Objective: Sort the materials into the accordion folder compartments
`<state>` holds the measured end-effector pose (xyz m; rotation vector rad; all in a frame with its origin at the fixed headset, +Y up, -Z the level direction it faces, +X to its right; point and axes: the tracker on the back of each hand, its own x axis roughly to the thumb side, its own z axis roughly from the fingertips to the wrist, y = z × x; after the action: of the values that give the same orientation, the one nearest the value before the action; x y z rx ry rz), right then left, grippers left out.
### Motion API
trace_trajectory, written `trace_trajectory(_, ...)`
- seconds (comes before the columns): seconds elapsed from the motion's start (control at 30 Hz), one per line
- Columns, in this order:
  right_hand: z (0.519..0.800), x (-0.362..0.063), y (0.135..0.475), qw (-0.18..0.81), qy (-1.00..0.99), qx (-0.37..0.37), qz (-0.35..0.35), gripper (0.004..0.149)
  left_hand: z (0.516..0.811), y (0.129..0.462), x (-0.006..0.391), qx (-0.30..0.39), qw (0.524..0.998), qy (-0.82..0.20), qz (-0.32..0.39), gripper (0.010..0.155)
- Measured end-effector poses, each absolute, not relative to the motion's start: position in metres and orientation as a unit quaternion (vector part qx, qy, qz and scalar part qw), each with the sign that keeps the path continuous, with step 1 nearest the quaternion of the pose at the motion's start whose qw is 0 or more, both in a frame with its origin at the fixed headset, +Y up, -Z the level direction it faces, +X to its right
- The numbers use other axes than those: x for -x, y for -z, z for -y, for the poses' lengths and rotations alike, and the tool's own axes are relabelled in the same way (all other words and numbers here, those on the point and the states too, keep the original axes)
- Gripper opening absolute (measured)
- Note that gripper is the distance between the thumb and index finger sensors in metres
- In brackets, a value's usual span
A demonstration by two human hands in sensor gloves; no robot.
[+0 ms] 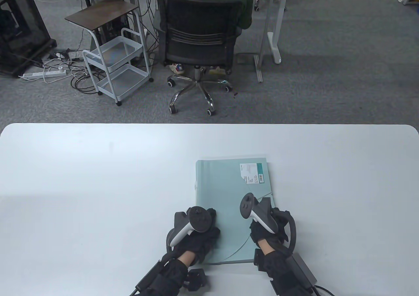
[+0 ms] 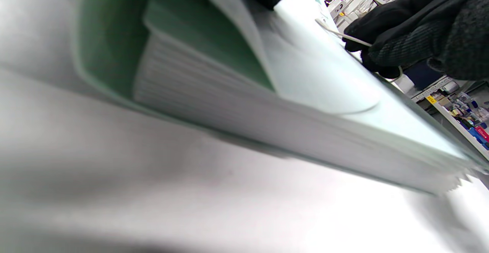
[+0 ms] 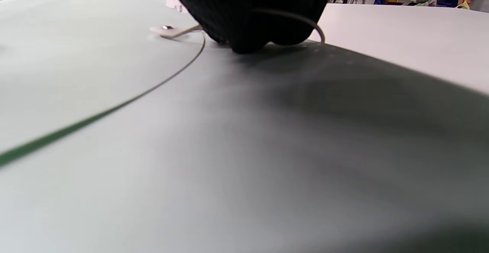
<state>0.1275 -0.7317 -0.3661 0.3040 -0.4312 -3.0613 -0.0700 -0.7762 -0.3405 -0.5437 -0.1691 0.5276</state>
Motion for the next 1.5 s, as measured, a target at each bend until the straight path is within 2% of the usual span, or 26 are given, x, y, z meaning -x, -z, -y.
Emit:
trace_trajectory(0.57,0.735,-0.127,0.386,-0.002,0.985,-0.125,0.115,0.046,0.776,0.342,0.073,0.272,0.919,-0.271,0.084,0.063)
trace_trajectory(0.83,0.737,-0.126,0.385,-0.013,0.987,-0.122,0.103,0.047,0.774,0.346,0.080,0.286,0.904,-0.306,0.088,0.062)
trace_trajectory(0.93,0.738,-0.126,0.383,-0.033,0.985,-0.117,0.125,0.051,0.773,0.348,0.084,0.286,0.897,-0.326,0.088,0.061)
trace_trajectory(1.23,0.724,-0.129,0.381,-0.085,0.980,-0.097,0.152,0.054,0.768,0.351,0.098,0.277,0.880,-0.379,0.074,0.068)
trace_trajectory(1.5,0.701,-0.125,0.375,-0.136,0.982,-0.072,0.113,0.053,0.754,0.352,0.109,0.243,0.912,-0.330,0.035,0.063)
